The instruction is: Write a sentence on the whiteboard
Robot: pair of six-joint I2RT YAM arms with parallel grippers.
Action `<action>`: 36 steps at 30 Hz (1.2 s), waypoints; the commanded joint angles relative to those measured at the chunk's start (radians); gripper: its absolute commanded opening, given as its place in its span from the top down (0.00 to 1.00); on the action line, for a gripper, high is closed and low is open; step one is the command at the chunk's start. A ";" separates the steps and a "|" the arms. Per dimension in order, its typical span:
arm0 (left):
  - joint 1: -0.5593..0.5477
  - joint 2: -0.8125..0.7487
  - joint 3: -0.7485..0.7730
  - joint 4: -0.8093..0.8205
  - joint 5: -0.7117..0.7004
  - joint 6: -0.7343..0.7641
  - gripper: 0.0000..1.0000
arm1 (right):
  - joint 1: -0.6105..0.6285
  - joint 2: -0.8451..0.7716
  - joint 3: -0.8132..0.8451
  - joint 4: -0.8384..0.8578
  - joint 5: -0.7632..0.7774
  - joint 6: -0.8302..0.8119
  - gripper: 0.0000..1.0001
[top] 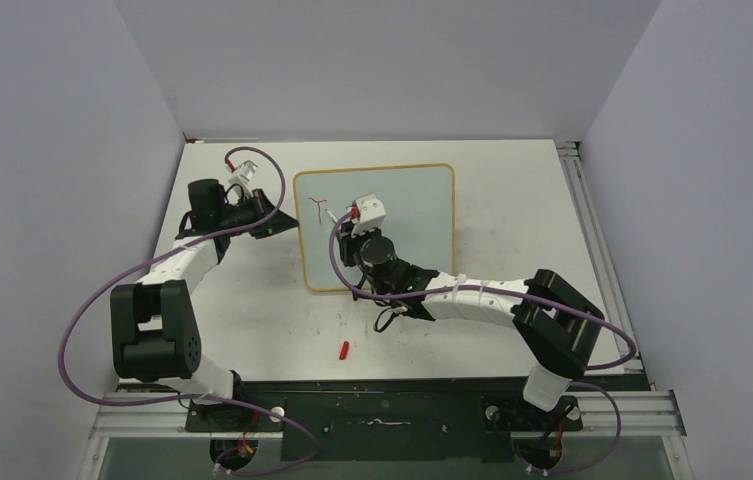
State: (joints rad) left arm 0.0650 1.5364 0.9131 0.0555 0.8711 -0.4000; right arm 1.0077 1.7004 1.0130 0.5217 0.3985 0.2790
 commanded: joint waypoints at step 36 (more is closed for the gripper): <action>-0.014 -0.036 0.008 0.043 0.051 -0.005 1.00 | 0.027 -0.057 -0.057 -0.008 0.110 0.000 0.95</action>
State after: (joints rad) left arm 0.0650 1.5352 0.9131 0.0566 0.8719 -0.4034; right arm 1.0412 1.6958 0.9630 0.5102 0.4416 0.2806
